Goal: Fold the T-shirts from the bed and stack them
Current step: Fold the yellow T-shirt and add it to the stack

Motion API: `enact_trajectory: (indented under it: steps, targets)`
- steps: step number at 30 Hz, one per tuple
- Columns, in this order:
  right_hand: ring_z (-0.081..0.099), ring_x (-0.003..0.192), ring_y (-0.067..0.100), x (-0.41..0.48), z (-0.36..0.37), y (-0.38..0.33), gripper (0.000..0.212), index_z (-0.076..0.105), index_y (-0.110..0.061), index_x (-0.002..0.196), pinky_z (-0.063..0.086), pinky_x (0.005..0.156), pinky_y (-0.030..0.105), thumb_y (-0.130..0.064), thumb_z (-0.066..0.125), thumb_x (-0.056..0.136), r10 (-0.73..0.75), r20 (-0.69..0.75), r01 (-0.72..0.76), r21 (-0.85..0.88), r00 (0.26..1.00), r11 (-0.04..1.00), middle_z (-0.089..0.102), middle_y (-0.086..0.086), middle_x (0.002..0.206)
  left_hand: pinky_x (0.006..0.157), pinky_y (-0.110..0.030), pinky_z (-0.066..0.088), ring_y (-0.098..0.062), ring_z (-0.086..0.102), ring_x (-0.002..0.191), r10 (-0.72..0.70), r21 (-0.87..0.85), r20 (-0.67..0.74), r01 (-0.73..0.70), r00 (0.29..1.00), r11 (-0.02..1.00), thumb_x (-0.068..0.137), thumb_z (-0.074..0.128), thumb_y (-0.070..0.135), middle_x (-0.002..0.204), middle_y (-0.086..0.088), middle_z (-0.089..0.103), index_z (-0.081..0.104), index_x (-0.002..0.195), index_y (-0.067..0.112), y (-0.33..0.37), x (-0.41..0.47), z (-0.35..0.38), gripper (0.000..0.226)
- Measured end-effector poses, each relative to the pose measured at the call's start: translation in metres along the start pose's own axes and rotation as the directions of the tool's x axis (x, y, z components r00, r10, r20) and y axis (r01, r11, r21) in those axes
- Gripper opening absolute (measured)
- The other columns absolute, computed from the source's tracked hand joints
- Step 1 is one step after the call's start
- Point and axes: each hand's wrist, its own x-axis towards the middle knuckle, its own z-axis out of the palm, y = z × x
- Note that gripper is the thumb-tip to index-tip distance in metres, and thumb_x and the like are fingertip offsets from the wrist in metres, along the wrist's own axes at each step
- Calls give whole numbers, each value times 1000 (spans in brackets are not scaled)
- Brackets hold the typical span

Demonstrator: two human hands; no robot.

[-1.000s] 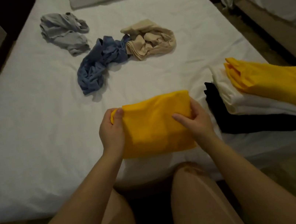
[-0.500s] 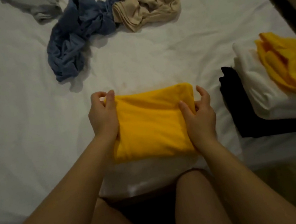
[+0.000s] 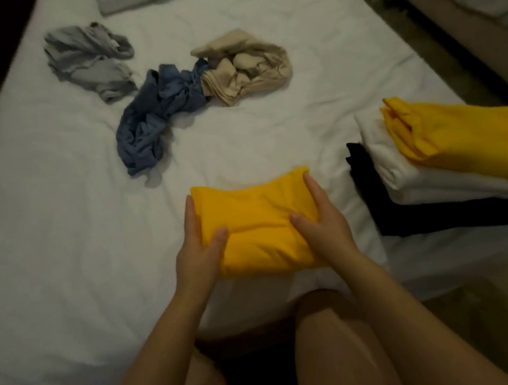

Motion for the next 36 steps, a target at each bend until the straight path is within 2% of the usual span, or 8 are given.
enact_trajectory:
  steps: [3,7,10,14,16,19,26,36]
  targets:
    - [31,126,4,-17,-25,-20,79,16,-39,144,30,95,18,-34,58,77,-90,-59,97,120,994,988,29,-14,144,94,-26,31,-11,34,125,101,-66,54,-97,993,993,94,51,39,150,4,29,18,127,56,25,-19,-7,51]
    - [28,122,-1,-34,-76,-43,77,9,-42,142,31,96,22,-19,61,90,-176,-118,199,217,977,956,27,-16,139,83,-20,41,-12,43,115,189,-195,125,-163,974,967,91,49,30,135,10,37,46,113,54,73,-40,-8,33]
    - [32,120,0,-38,-127,-57,74,13,-39,145,34,95,25,-22,59,90,-190,-218,241,241,957,940,29,-21,132,73,-23,47,-9,50,104,232,-309,187,-167,955,936,75,69,39,124,20,39,46,113,57,117,-54,2,48]
    - [35,119,0,-29,-205,-62,69,17,-35,147,34,87,10,-24,57,92,-204,-347,276,174,916,945,35,-18,134,75,-26,50,-3,50,103,327,-338,226,-241,918,910,56,73,48,121,30,38,40,115,63,175,-62,42,70]
    - [35,129,8,-17,-242,-55,69,16,-31,148,32,94,17,-26,56,92,-201,-369,252,96,907,963,34,-8,146,84,-32,49,-12,49,108,358,-297,238,-283,903,912,60,82,40,130,19,34,37,123,58,201,-57,71,80]
    - [31,136,21,5,-286,-37,72,13,-29,149,28,103,31,-28,56,92,-164,-340,181,20,926,983,28,2,152,89,-36,46,-17,42,113,359,-243,273,-297,893,924,73,71,31,133,11,29,33,133,48,233,-45,115,74]
    - [33,135,26,45,-311,28,71,16,-28,149,29,107,36,-28,57,91,-10,-316,12,4,949,1000,30,4,151,103,-48,39,-30,41,126,240,-85,364,-225,900,971,87,59,35,150,-5,28,36,139,39,229,7,185,57]
    - [47,119,38,66,-263,95,64,12,-30,149,40,90,42,-41,44,95,49,-308,-144,-296,950,944,37,10,146,107,-38,29,-28,29,136,164,86,363,-208,917,974,93,50,34,153,-9,21,29,144,30,171,24,219,55]
